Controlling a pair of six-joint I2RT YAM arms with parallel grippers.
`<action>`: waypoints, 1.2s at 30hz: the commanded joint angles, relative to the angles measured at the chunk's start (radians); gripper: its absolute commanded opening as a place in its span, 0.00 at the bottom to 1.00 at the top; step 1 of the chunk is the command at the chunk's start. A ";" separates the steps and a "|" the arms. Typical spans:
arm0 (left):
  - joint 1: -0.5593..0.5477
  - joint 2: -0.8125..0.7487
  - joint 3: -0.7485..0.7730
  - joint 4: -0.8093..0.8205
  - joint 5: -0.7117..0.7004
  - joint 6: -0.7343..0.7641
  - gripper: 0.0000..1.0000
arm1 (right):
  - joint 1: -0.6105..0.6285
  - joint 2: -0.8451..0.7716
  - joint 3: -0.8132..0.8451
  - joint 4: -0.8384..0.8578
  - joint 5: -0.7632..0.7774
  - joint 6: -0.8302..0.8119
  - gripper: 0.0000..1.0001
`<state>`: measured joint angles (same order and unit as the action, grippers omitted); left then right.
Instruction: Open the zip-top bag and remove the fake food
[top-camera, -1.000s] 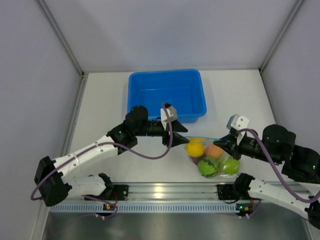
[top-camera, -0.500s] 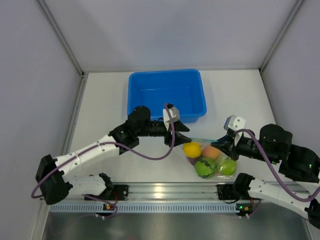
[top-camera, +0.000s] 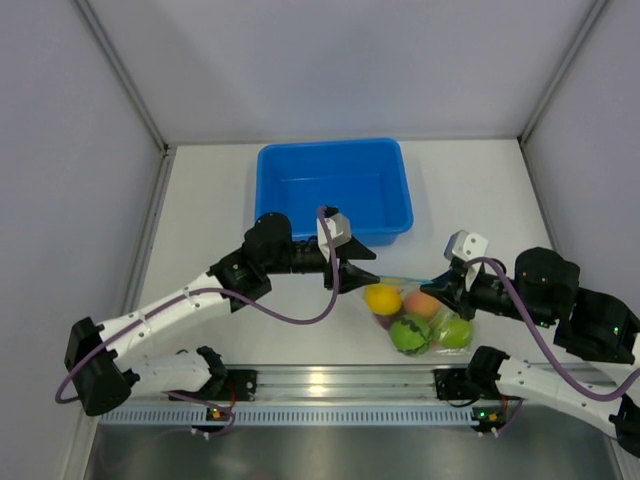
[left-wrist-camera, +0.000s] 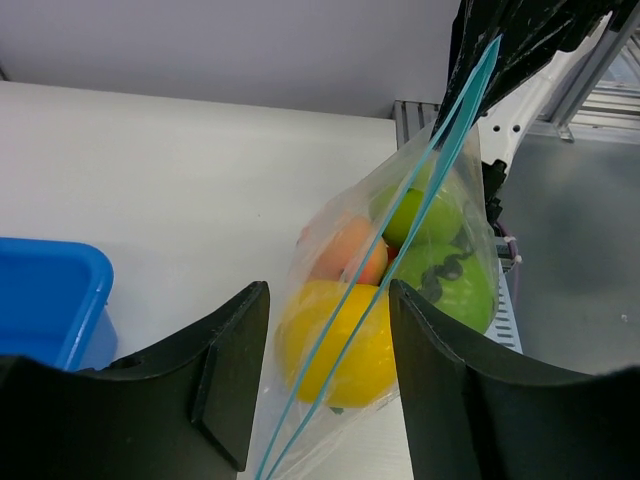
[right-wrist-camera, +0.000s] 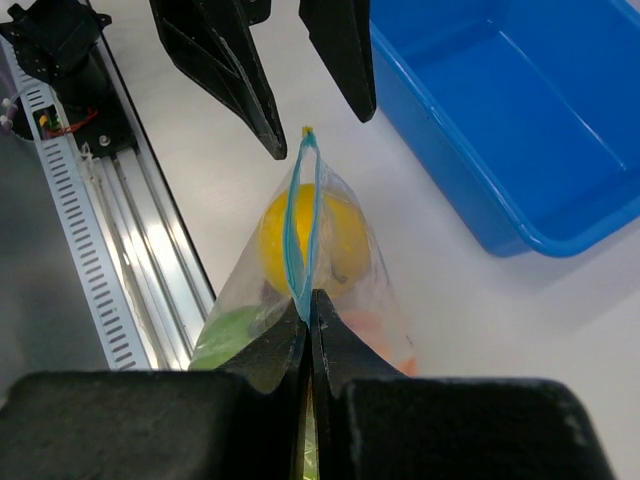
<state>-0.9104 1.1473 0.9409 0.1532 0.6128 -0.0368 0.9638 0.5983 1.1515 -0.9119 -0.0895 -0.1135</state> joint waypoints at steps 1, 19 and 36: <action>-0.001 -0.009 0.018 0.045 0.018 0.015 0.56 | -0.010 0.003 0.002 0.084 -0.004 -0.015 0.00; -0.001 0.034 0.024 0.046 0.079 0.002 0.52 | -0.011 -0.003 0.002 0.097 0.013 -0.011 0.00; -0.001 0.048 -0.005 0.045 0.076 0.011 0.00 | -0.011 -0.072 -0.065 0.196 -0.058 -0.011 0.00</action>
<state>-0.9104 1.1965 0.9401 0.1558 0.6754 -0.0341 0.9638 0.5365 1.0897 -0.8356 -0.1364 -0.1139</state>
